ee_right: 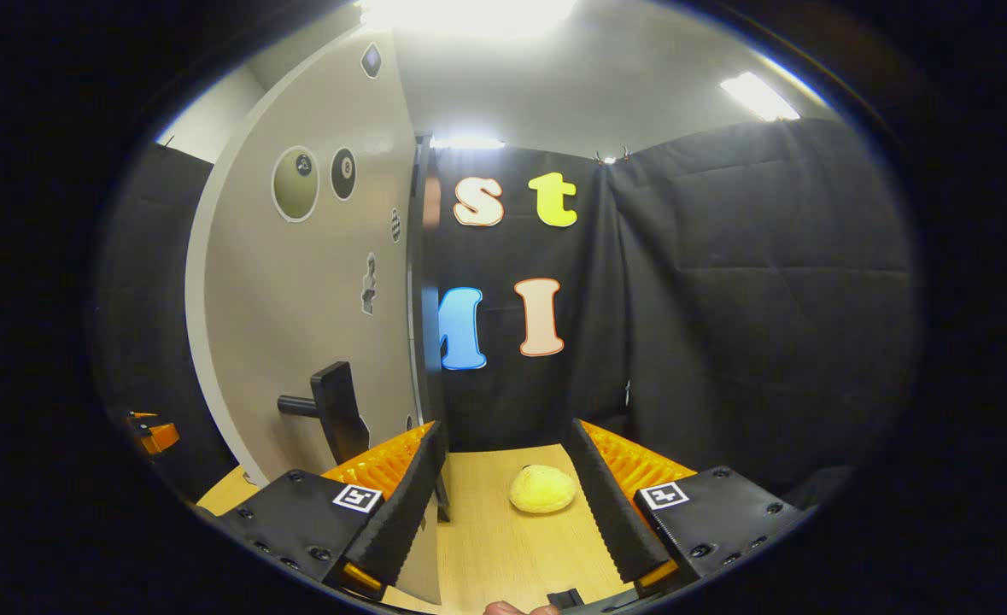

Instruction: Open the cabinet door with the right hand, grasp the bottle in the cabinet with the left hand and place it on the coaster, then close the cabinet door with the right hand.

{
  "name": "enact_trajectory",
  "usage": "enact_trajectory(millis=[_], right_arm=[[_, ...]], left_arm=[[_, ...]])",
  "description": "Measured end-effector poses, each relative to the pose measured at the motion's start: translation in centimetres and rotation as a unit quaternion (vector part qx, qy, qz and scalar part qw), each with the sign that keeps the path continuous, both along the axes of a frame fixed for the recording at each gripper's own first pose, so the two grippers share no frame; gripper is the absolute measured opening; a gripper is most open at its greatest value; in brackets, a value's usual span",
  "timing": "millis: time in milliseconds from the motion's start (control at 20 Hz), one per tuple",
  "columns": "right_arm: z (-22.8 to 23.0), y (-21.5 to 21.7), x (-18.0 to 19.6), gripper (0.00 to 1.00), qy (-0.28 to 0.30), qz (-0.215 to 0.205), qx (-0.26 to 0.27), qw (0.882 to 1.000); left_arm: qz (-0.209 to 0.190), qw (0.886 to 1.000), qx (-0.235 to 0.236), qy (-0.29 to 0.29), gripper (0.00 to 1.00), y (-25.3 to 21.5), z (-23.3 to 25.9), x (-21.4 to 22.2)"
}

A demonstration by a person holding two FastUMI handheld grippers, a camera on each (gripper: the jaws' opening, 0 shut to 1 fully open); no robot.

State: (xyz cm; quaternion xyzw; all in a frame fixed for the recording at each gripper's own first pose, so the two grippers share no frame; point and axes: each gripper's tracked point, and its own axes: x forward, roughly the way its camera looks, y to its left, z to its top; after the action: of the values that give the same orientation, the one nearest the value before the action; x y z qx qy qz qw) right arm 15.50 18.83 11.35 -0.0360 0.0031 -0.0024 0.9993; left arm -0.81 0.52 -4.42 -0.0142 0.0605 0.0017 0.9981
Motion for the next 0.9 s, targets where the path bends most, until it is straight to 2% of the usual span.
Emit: enact_trajectory(millis=[250, 400, 500, 650, 900], right_arm=[[-1.1, 5.8, -1.8, 0.94, 0.009, 0.043, 0.032, 0.999], [-1.2, 9.1, -1.3, 0.94, 0.008, 0.078, 0.033, 0.996], [-1.5, 10.8, -1.3, 0.94, 0.011, 0.09, 0.029, 0.995], [-1.3, 13.2, -1.2, 0.94, 0.001, 0.096, 0.02, 0.995], [-2.9, 17.2, -0.8, 0.94, 0.03, 0.126, 0.042, 0.991]], left_arm=[[-0.003, 1.0, 0.0, 0.002, 0.88, 1.9, -0.9, -0.4], [-0.005, 1.0, -0.024, 0.002, 0.86, 3.0, -1.2, -0.9], [-0.007, 0.999, -0.039, 0.003, 0.86, 3.9, -1.5, -1.3], [-0.004, 0.999, -0.032, 0.008, 0.85, 5.6, -2.0, -1.8], [-0.01, 0.999, -0.031, 0.02, 0.91, 7.0, -3.5, -2.9]])
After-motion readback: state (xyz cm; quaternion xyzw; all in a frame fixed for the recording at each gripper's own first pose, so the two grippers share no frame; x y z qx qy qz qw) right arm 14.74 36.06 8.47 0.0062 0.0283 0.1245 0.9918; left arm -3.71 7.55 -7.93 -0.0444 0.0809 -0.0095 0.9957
